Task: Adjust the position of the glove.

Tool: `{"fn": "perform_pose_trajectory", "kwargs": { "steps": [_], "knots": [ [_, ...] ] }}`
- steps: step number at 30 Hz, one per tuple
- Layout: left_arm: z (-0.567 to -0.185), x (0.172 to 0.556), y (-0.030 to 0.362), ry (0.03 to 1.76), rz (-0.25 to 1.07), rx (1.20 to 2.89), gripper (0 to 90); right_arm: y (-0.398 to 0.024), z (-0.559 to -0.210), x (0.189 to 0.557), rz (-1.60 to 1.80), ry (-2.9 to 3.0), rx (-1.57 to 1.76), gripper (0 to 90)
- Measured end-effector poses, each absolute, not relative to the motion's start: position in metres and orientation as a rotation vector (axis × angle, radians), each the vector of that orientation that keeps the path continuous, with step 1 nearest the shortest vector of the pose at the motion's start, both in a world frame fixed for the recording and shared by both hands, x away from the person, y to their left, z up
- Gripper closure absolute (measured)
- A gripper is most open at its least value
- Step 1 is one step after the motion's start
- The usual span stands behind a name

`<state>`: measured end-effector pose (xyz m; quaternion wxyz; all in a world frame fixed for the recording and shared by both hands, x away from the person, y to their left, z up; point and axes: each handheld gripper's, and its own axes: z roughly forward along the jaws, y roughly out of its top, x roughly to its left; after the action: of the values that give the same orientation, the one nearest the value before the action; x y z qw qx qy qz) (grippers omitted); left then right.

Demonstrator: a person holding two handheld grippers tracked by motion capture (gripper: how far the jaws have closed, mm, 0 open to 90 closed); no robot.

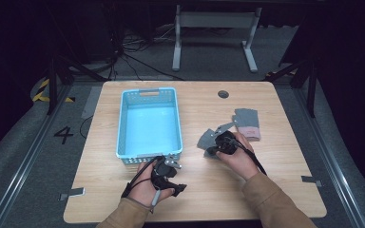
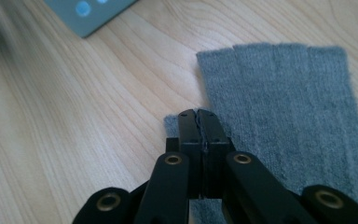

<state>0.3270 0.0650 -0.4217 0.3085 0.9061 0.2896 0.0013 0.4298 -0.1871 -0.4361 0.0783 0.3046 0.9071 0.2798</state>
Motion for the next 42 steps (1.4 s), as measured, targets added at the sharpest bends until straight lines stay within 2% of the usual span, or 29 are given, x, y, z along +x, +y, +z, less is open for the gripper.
{"fn": "perform_pose_trajectory", "kwargs": {
  "steps": [31, 42],
  "knots": [
    [-0.419, 0.333, 0.059, 0.737, -0.002, 2.394, 40.6, -0.201, -0.436, 0.397, 0.758, 2.808, 0.885, 90.0],
    [-0.419, 0.335, 0.058, 0.727, -0.008, 2.392, 40.6, -0.188, -0.435, 0.381, 0.71, 2.833, 0.828, 90.0]
  ]
}}
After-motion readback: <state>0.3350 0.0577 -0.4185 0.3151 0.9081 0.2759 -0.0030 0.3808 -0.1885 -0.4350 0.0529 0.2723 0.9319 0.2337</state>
